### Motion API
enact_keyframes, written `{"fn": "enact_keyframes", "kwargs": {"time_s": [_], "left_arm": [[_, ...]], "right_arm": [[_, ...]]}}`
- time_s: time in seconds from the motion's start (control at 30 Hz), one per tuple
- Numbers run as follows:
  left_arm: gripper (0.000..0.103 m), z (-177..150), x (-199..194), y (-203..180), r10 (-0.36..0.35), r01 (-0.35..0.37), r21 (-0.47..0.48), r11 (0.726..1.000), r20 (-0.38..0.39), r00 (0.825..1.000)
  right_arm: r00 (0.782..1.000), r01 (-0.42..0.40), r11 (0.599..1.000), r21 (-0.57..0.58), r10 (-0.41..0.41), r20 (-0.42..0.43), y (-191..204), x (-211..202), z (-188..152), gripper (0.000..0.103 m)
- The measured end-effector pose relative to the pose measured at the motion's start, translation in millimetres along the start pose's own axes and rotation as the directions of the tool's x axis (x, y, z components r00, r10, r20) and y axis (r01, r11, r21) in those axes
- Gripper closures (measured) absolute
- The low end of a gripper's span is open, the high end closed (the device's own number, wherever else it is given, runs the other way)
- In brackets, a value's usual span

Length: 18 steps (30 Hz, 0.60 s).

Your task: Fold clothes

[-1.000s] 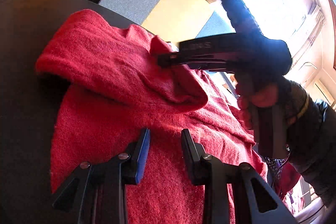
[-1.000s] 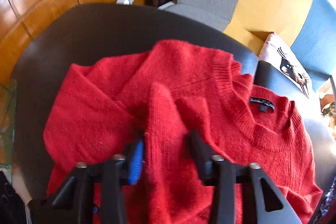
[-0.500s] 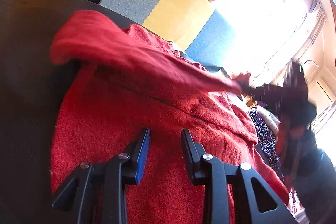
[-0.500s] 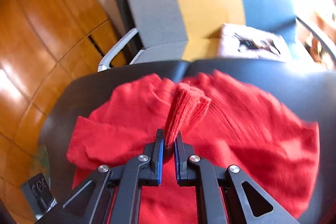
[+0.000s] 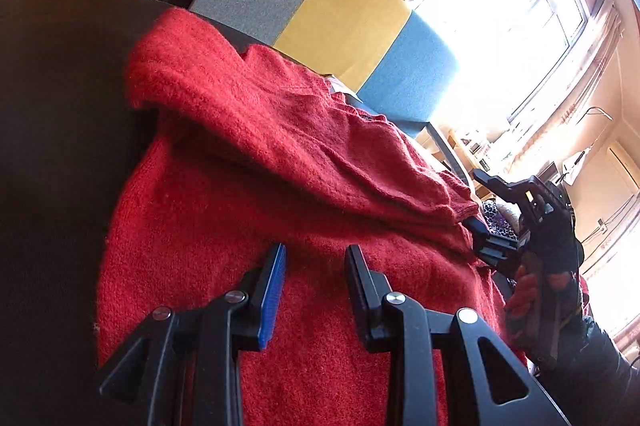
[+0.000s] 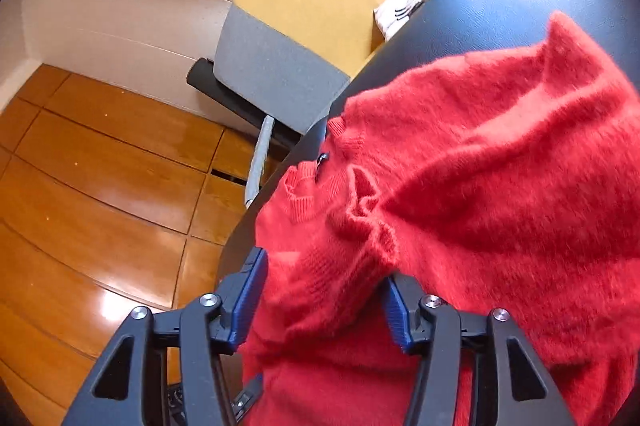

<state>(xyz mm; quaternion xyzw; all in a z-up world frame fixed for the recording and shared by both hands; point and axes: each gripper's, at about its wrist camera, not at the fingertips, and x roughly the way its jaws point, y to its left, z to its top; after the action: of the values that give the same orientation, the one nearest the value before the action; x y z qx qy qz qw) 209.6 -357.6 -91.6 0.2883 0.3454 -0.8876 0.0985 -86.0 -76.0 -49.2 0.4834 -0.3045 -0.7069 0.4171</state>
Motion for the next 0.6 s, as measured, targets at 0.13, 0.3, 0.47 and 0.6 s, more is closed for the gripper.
{"fn": "enact_keyframes", "kwargs": {"time_s": [0.13, 0.3, 0.47, 0.6], "left_arm": [[0.073, 0, -3, 0, -0.004, 0.004, -0.004, 1.0, 0.001, 1.0], [0.073, -1, 1, -2, -0.008, 0.008, -0.009, 1.0, 0.001, 1.0], [0.073, -2, 5, -2, -0.012, 0.011, -0.017, 1.0, -0.001, 1.0], [0.073, 3, 1, 4, -0.025, 0.024, -0.05, 0.998, -0.022, 0.999]], "right_arm": [[0.99, 0.134, 0.984, -0.116, -0.138, -0.029, 18, 19, 2, 0.087], [0.976, 0.217, 0.926, -0.31, -0.213, 0.046, 62, 9, 11, 0.095], [0.973, 0.213, 0.897, -0.388, -0.157, 0.17, 91, -31, 24, 0.095], [0.964, 0.256, 0.91, -0.327, -0.214, 0.159, 62, -38, 23, 0.095]]}}
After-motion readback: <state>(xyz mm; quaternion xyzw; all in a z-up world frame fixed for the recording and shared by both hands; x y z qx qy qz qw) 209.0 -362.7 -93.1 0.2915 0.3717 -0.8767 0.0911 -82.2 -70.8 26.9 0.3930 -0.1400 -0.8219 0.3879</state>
